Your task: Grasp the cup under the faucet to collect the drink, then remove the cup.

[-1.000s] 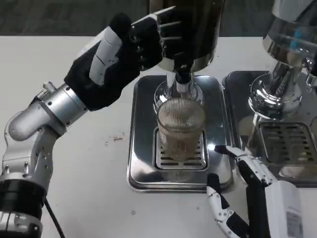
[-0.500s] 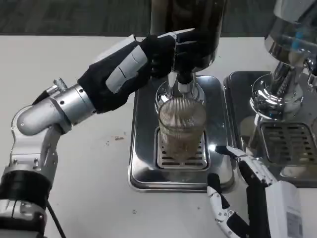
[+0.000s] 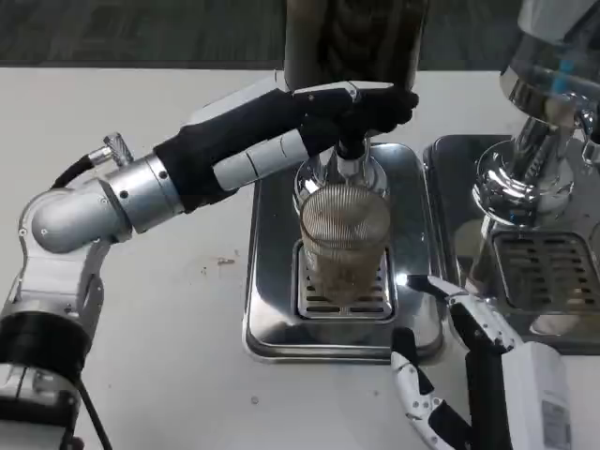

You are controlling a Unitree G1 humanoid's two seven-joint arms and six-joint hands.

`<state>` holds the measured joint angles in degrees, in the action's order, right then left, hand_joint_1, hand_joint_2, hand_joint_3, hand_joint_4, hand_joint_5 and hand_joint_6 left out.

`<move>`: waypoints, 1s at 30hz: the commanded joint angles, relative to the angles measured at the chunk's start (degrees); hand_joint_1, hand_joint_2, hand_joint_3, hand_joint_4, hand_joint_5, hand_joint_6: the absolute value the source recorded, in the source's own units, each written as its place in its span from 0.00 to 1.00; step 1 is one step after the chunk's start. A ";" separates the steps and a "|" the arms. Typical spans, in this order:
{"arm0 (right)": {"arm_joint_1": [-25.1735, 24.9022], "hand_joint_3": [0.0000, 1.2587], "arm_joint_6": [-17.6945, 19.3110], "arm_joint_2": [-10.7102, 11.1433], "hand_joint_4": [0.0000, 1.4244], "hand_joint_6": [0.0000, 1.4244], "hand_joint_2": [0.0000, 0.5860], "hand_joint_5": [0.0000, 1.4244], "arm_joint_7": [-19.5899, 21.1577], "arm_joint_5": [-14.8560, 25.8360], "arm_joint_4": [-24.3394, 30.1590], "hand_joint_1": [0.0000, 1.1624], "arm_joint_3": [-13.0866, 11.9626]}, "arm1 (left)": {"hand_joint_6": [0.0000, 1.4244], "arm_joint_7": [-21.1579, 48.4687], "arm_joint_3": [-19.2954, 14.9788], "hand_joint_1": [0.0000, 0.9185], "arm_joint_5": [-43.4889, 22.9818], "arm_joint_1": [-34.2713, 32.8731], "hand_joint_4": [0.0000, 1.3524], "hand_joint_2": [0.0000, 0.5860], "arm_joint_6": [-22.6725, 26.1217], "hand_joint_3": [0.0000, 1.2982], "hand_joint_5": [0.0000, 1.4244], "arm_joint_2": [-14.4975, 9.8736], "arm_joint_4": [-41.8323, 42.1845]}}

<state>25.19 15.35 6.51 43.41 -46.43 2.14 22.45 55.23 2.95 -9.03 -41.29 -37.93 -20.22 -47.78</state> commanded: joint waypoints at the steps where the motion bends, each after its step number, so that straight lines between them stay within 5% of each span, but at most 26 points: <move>1: -0.20 0.30 0.83 -0.33 0.23 0.27 0.77 0.22 0.28 0.75 -0.75 0.38 -0.06 | 0.00 -1.84 2.07 0.00 5.43 0.87 0.10 0.13 -2.72 0.16 0.06 -1.86 -1.68; 10: -0.37 0.30 0.79 -0.08 0.23 0.27 0.76 0.22 -0.01 1.17 -0.76 0.38 -0.34 | 0.00 -11.04 6.13 0.00 14.52 1.10 0.06 0.13 -12.43 0.15 0.03 -3.39 -5.25; 19: -0.21 0.25 1.86 -0.16 0.20 0.26 0.69 0.22 0.03 2.36 -0.78 0.38 -0.54 | 0.00 -15.26 8.98 0.00 16.78 0.69 0.05 0.13 -15.49 0.14 0.02 -3.71 -7.28; 24: -1.10 0.15 6.36 -0.18 0.13 0.23 0.48 0.20 -2.53 8.88 -2.19 0.43 -1.43 | 0.00 -16.05 9.32 0.00 16.80 0.69 0.05 0.13 -15.70 0.14 0.02 -3.58 -7.40; 30: -2.81 0.10 9.90 0.19 0.08 0.20 0.40 0.15 -9.37 16.38 -2.44 0.47 -2.72 | 0.00 -16.11 9.24 0.00 16.32 0.80 0.05 0.13 -15.65 0.14 0.02 -3.61 -7.19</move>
<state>23.29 23.50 6.66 37.12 -32.90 -0.12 20.47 37.86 10.66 4.81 -41.82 -55.63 -22.80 -53.37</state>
